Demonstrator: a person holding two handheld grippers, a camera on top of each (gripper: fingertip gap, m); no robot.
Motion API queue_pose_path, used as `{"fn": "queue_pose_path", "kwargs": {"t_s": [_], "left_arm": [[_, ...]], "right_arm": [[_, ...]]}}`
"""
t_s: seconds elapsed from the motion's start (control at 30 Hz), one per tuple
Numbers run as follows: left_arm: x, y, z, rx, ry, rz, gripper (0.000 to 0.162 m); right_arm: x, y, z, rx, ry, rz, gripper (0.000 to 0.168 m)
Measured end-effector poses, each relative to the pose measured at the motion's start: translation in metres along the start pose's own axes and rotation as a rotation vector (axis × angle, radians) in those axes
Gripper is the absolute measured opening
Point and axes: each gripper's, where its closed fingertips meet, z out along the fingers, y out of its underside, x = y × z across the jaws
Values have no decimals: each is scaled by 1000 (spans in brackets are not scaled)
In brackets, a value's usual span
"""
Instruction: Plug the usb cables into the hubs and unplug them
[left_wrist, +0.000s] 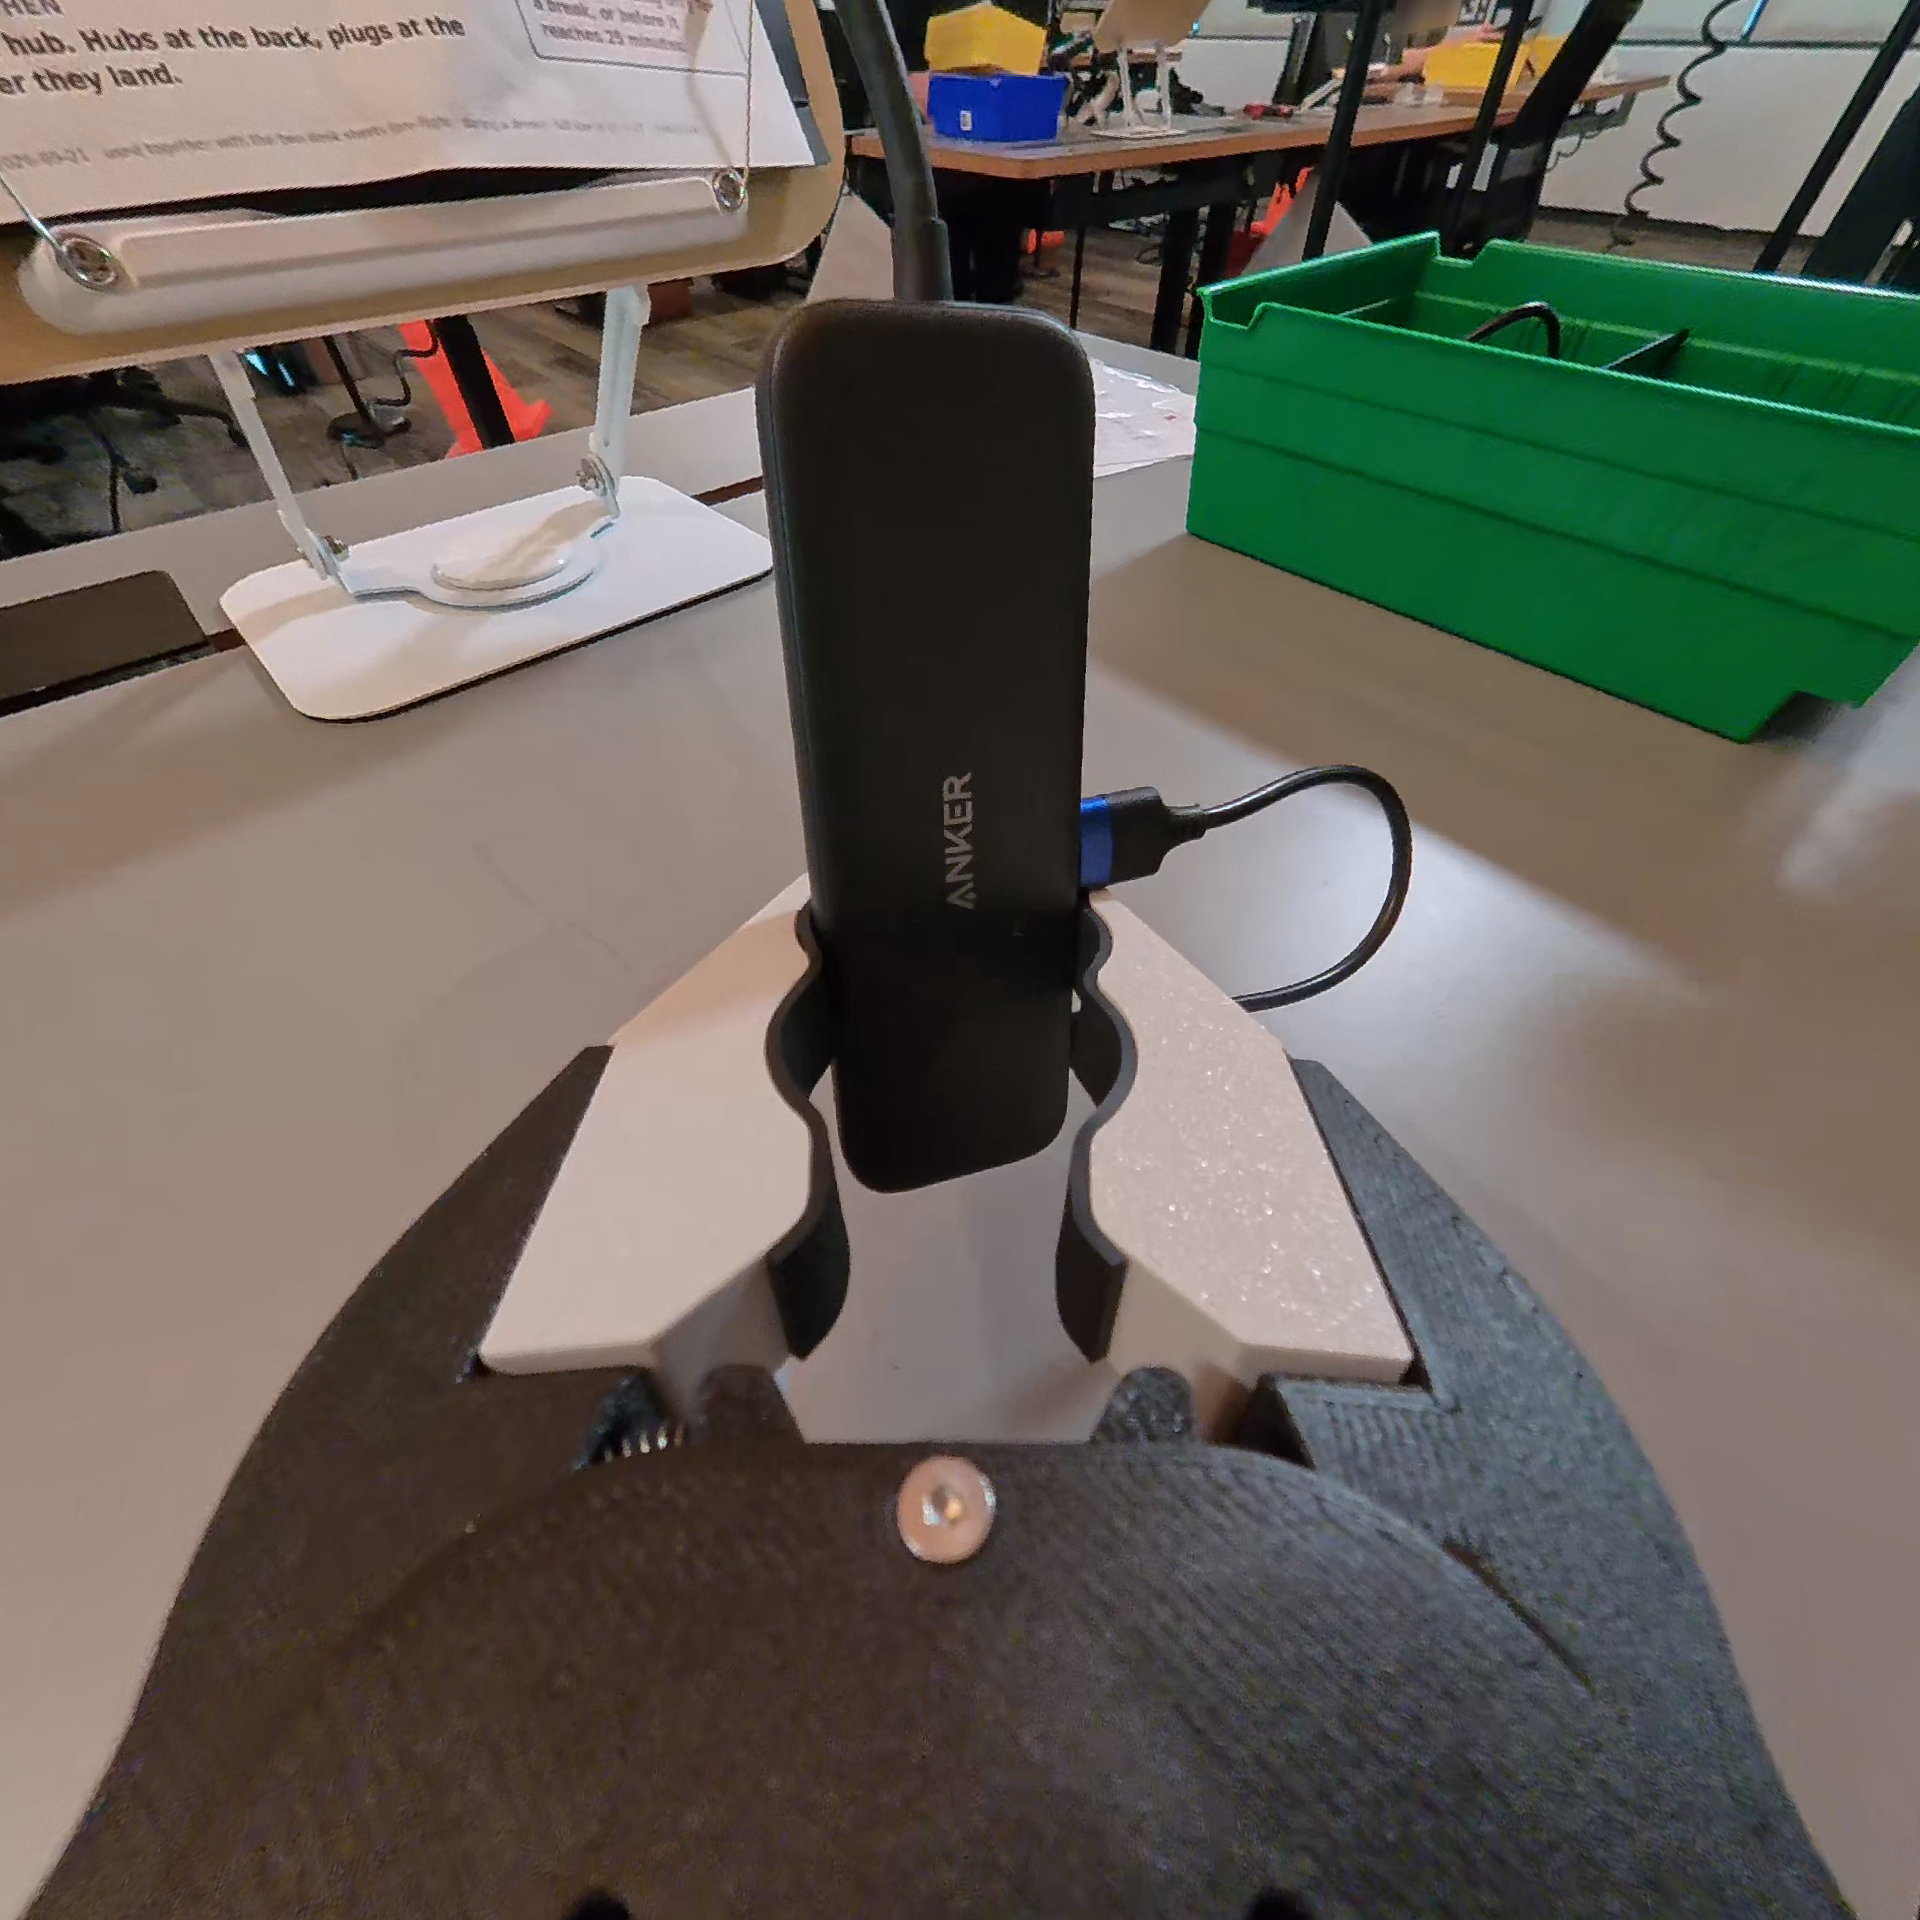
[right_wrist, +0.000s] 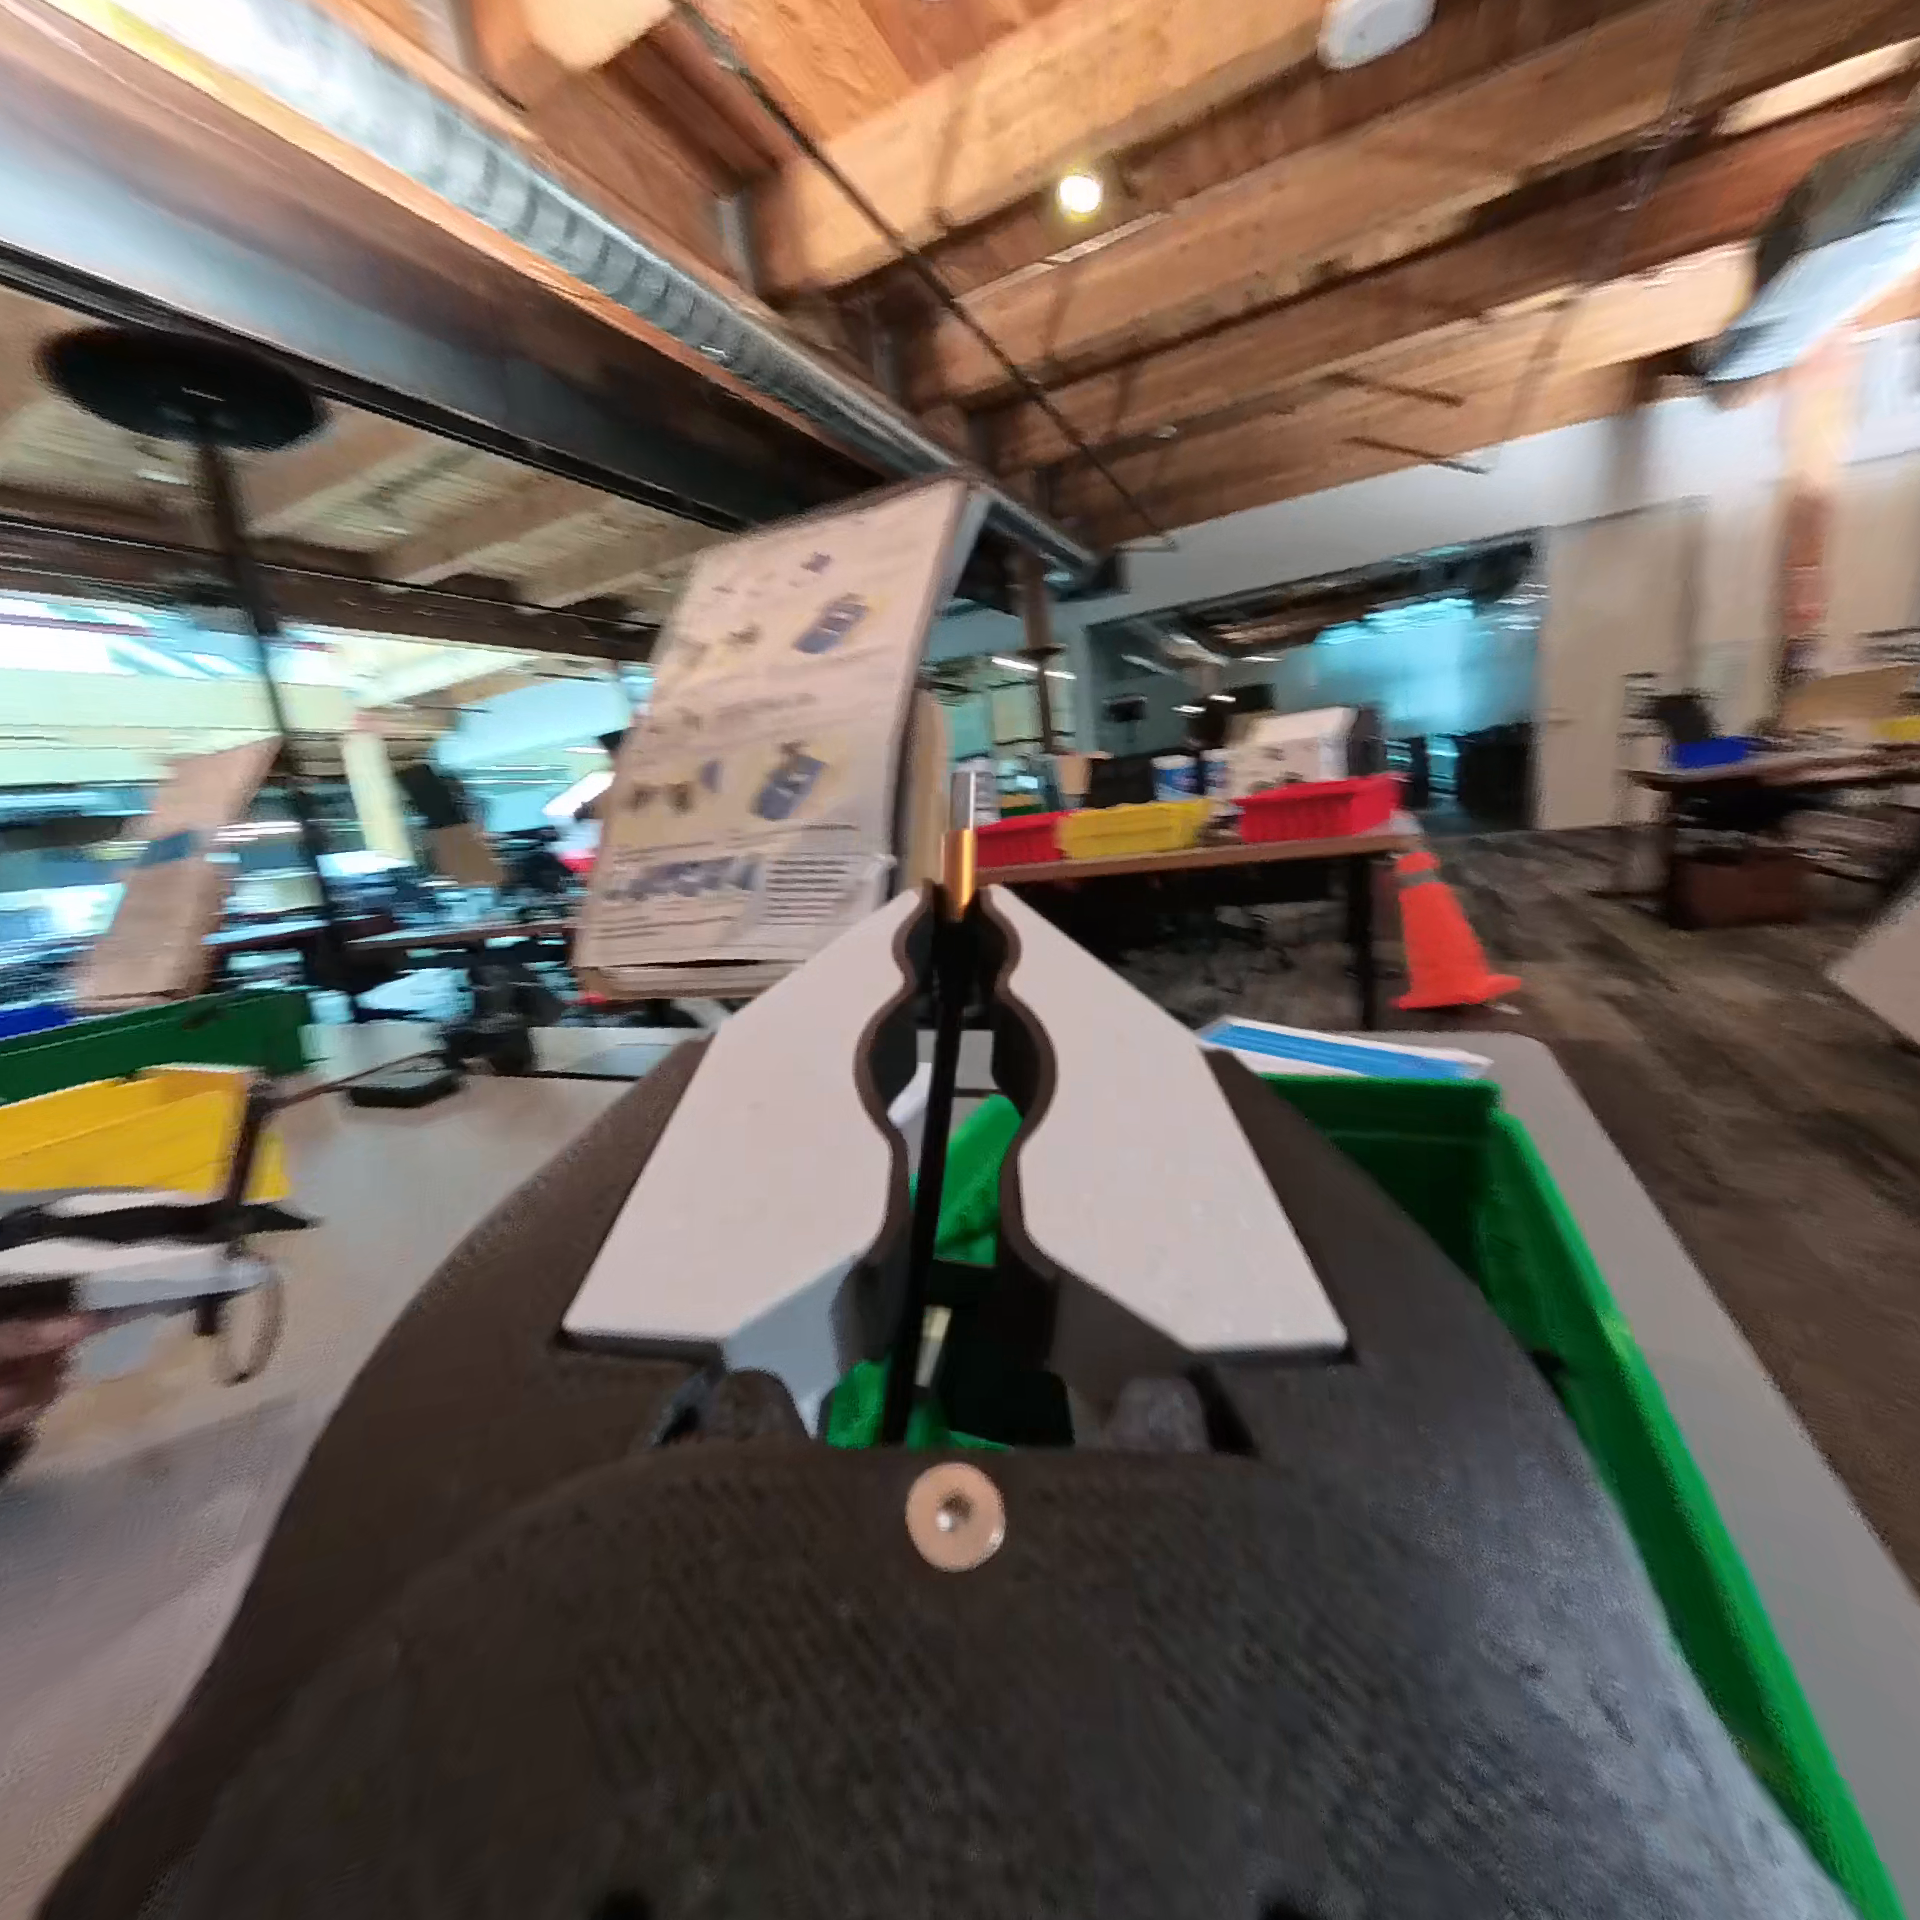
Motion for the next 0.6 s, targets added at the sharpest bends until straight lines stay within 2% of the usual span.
{"fn": "queue_pose_path", "kwargs": {"t_s": [0.1, 0.3, 0.4, 0.5, 0.53, 0.6], "left_arm": [[0, 1, 0, -3, 4, 0, 42], [1, 1, 0, -4, 8, -2, 42], [1, 1, 0, -4, 10, -4, 42], [1, 1, 1, -6, 12, -5, 42], [1, 1, 1, -6, 13, -6, 42], [1, 1, 1, -7, 14, -9, 41]], "right_arm": [[11, 9, 3, -20, 124, -80, 6], [4, 59, 17, -269, 132, -146, 8], [15, 87, 16, -399, 168, -93, 29], [25, 110, 11, -514, 182, 57, 63], [28, 111, 10, -519, 187, 98, 68], [32, 101, 9, -454, 198, 135, 67]]}}
